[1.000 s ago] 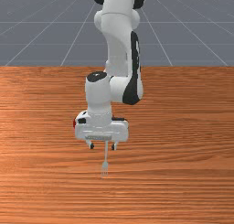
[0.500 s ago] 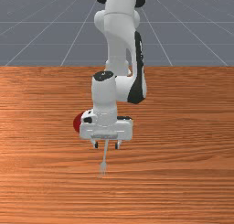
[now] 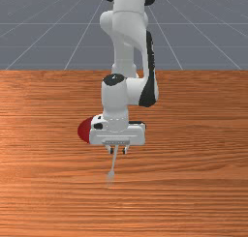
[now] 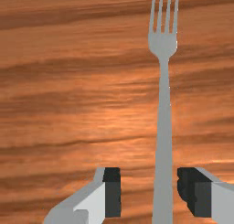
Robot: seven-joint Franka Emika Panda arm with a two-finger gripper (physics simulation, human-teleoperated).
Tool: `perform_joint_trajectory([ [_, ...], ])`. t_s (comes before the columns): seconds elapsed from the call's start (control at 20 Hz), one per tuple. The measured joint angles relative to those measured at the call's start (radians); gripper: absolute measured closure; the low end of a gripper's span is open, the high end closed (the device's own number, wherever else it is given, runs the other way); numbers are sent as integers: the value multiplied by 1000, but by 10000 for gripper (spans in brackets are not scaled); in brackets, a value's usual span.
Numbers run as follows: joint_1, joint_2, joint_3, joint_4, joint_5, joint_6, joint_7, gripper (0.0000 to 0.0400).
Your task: Put the fork on the plate
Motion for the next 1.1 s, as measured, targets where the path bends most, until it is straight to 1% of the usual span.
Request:
perform_joint_trajectory([
  [0.05, 1, -3, -1, -1, -3, -16, 2, 244],
  [0.1, 1, -5, -2, -1, -5, -26, 4, 263],
  [0.3, 3, -10, -2, -5, -9, -42, 7, 306],
  [0.45, 7, -28, -1, -16, -8, -48, 9, 320],
  [0.8, 9, -103, -8, -36, -5, -95, 24, 320],
  [0.95, 17, -199, -30, -149, -14, -96, 25, 320],
  [1.05, 19, -274, -64, -277, -29, -89, 30, 320],
  [1.1, 15, -291, -80, -323, -31, -89, 37, 320],
])
